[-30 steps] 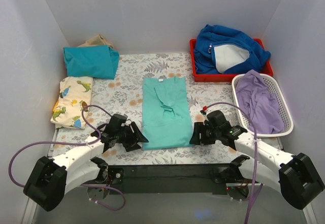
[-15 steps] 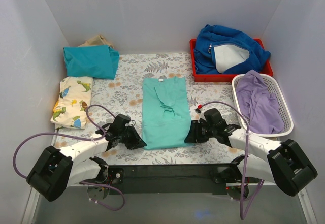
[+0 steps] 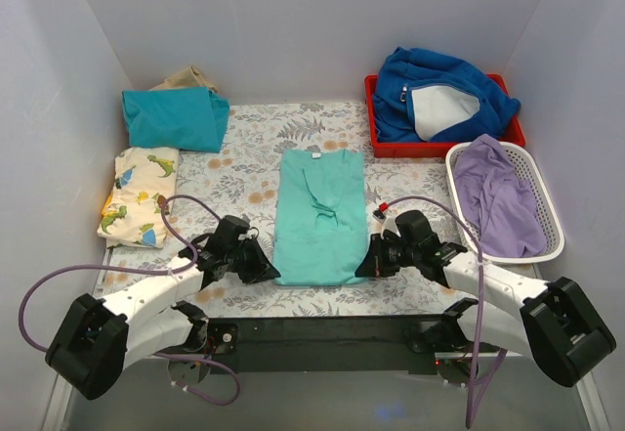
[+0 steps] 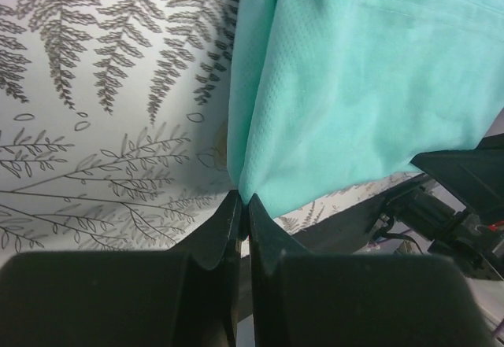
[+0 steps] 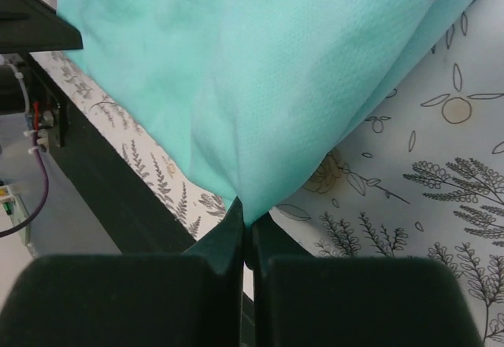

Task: Fold and stack the t-shirts
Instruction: Fold the tshirt

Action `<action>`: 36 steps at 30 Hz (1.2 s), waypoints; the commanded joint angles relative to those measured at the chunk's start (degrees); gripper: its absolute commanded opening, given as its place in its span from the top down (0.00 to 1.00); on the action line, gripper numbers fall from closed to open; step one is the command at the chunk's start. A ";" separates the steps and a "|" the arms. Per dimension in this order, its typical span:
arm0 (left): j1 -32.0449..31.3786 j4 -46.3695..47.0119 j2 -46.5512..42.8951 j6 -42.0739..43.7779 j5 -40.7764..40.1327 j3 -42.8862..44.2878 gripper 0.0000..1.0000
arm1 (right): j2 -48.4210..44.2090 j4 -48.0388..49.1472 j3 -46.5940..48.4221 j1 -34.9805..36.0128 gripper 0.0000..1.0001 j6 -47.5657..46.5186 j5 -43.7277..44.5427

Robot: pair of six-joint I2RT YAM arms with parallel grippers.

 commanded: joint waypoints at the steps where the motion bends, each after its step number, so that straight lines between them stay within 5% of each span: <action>1: -0.27 -6.29 -4.32 1.63 -0.33 3.50 1.00 | -4.97 -3.65 -0.43 0.26 0.99 0.31 -2.19; 15: -0.80 -13.69 -6.10 3.39 -4.09 15.00 1.00 | -12.47 -11.05 8.43 0.35 0.99 -1.44 -0.17; 36: 2.89 -11.68 20.53 13.93 -16.67 41.02 1.00 | 15.47 -14.75 34.45 -5.71 0.99 -15.41 4.94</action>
